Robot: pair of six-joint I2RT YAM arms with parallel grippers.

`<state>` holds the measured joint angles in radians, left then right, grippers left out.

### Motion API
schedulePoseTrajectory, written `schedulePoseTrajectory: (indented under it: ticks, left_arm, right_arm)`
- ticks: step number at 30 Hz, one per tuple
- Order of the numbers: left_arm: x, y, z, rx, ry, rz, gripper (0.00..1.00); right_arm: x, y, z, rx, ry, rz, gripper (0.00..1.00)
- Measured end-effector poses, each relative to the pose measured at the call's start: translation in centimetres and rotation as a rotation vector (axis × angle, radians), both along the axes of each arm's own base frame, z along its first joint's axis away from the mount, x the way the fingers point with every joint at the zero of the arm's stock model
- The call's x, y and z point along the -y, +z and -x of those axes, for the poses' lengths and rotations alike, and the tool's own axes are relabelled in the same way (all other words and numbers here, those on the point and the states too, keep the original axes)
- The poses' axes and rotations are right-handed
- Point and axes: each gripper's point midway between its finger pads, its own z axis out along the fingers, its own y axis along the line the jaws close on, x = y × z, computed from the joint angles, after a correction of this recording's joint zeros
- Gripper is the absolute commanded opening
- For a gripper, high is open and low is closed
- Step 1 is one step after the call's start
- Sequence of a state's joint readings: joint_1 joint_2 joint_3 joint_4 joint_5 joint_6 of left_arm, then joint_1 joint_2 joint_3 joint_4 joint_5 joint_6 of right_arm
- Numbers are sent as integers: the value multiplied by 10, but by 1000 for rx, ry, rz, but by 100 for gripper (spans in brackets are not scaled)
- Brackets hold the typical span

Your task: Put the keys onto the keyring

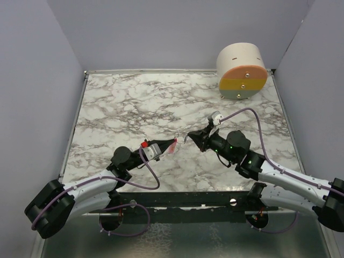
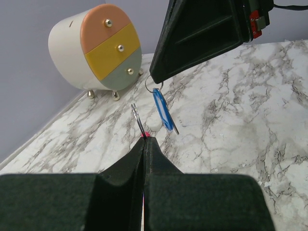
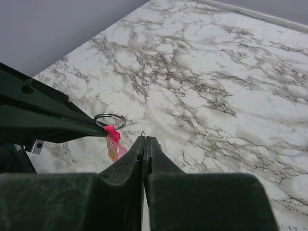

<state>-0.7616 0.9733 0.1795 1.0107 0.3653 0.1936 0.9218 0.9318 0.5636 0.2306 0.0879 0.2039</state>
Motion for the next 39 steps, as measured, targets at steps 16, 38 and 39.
schedulePoseTrajectory:
  ticks: [16, 38, 39]
  left_arm:
    - [-1, -8, -4, -13, 20, -23, 0]
    - [5, -15, -3, -31, 4, -45, 0]
    - [6, -16, -3, -33, 2, -48, 0]
  right_arm:
    - [7, -5, 6, 9, 2, 2, 1]
    - [-1, -24, 7, -27, 38, 46, 1]
    - [-1, -24, 7, -27, 39, 46, 1]
